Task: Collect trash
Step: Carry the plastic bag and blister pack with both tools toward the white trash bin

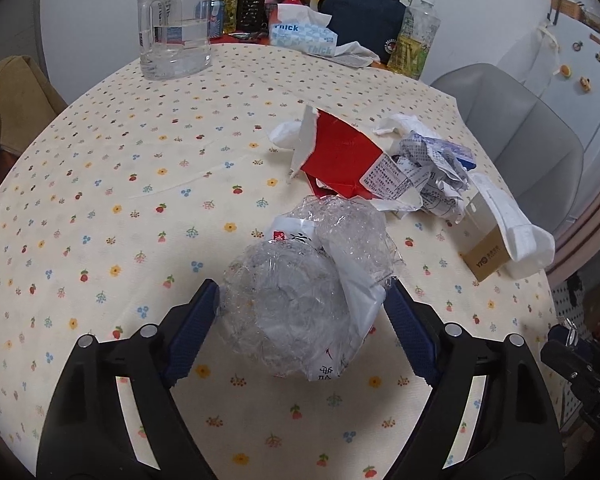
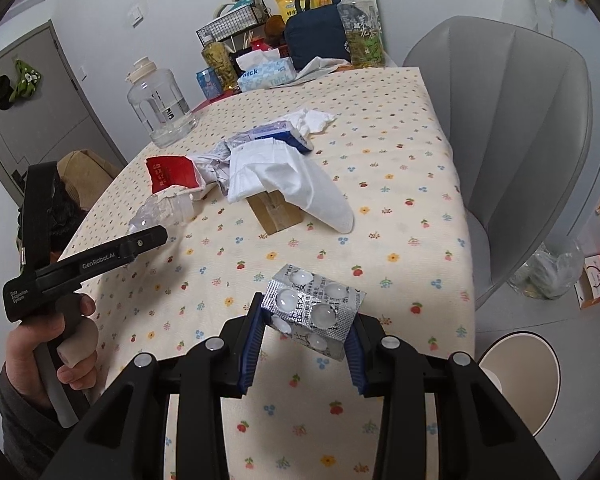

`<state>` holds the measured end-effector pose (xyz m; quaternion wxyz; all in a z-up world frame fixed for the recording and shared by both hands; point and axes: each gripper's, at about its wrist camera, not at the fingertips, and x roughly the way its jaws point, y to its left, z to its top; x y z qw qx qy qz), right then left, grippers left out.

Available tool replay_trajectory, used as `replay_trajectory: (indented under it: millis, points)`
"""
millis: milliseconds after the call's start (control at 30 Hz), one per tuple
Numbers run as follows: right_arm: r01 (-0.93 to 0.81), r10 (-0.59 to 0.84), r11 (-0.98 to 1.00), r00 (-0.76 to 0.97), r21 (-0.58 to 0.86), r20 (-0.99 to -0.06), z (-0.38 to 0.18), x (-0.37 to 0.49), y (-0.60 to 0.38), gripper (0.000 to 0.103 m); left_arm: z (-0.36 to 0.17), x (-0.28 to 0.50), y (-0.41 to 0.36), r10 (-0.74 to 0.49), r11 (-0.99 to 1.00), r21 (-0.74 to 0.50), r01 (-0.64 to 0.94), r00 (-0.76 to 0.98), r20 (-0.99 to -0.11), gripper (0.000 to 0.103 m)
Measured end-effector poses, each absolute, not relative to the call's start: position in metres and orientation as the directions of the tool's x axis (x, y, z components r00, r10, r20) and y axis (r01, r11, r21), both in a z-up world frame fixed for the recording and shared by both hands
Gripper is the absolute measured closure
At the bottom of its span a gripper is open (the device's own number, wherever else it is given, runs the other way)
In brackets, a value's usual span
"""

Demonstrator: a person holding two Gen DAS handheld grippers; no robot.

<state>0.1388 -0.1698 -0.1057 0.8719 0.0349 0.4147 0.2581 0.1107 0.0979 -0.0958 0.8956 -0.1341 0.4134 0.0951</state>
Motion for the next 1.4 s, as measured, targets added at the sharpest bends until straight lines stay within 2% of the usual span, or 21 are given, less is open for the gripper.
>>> replay_trajectory:
  millis: [467,833,1400]
  points:
    - [-0.415,0.47,0.871,0.552,0.261,-0.689,-0.093,0.12,-0.187,0.066,-0.074,0.068,0.101,0.065,0.934,-0.198,-0.296,0.688,-0.722,0.02]
    - [-0.393,0.449,0.887,0.601,0.245,-0.661,-0.076,0.113,-0.203,0.066,-0.04,0.04,0.094,0.04,0.94,-0.235,-0.249,0.76,-0.648,0.02]
    - [-0.231,0.353,0.935,0.666,0.269,-0.657,-0.081,0.124,-0.282,0.066,-0.018,0.062,0.012,-0.08,0.976,-0.209,-0.068,0.775,-0.627,0.02]
